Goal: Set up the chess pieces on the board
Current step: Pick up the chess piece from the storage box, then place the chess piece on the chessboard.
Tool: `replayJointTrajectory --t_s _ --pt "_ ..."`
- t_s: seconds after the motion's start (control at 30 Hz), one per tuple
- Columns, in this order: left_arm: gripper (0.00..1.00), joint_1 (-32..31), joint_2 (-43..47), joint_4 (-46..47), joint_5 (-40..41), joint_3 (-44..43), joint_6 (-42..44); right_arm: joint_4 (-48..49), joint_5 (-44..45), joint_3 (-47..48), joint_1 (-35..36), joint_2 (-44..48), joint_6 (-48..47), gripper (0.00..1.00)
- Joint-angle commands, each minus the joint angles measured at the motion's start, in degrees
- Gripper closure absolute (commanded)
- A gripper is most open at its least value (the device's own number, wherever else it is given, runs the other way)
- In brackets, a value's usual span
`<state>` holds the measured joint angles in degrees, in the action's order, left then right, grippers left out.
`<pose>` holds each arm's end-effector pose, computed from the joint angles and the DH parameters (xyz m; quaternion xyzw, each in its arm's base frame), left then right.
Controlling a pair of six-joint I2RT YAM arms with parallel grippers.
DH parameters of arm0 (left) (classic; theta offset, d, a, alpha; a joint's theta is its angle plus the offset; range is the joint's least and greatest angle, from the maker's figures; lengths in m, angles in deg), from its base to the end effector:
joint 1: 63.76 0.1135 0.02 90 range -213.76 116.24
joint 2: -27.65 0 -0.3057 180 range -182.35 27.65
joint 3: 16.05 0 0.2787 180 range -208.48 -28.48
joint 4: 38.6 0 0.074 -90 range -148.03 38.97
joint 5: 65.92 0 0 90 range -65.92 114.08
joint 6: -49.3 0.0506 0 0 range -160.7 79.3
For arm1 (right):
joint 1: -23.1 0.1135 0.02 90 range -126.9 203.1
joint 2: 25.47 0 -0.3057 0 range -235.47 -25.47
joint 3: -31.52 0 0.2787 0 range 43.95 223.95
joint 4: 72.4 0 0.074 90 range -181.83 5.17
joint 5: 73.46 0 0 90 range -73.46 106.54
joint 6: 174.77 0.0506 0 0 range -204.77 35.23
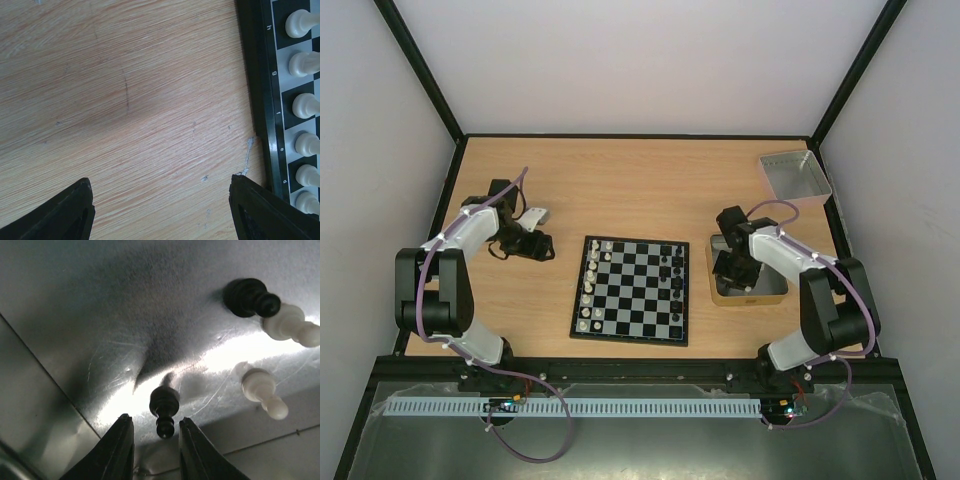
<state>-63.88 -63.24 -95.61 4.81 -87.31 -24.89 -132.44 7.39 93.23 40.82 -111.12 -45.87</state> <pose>0.3154 -0.0174 0.2071 0.1550 0.9671 -0.1490 0.1363 0.2495 0.0882 0.1820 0.1788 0.9793 0.0950 0.0083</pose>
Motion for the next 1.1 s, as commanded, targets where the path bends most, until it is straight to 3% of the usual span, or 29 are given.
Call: replayJointTrajectory --t_s 0.0,0.43,0.7,1.07 --pt "0.26 -0.32 0.25 -1.59 0.46 0.05 -0.34 1.47 1.22 -0.29 -0.69 -1.38 -0.85 0.77" --pt "0.26 -0.41 -0.50 -1.22 0.30 0.25 -0.60 1.28 2.70 0.21 -1.62 -1.60 -1.48 0.96" --pt "0.26 -0.76 -0.95 -1.30 0.37 -0.20 -0.54 -4.88 4.20 5.22 -0.57 2.79 -1.99 0.98" --pt "0.26 -1.02 -1.21 -1.04 0.36 -0.34 -0.43 -15.01 4.64 16.54 21.41 4.64 6.09 0.98"
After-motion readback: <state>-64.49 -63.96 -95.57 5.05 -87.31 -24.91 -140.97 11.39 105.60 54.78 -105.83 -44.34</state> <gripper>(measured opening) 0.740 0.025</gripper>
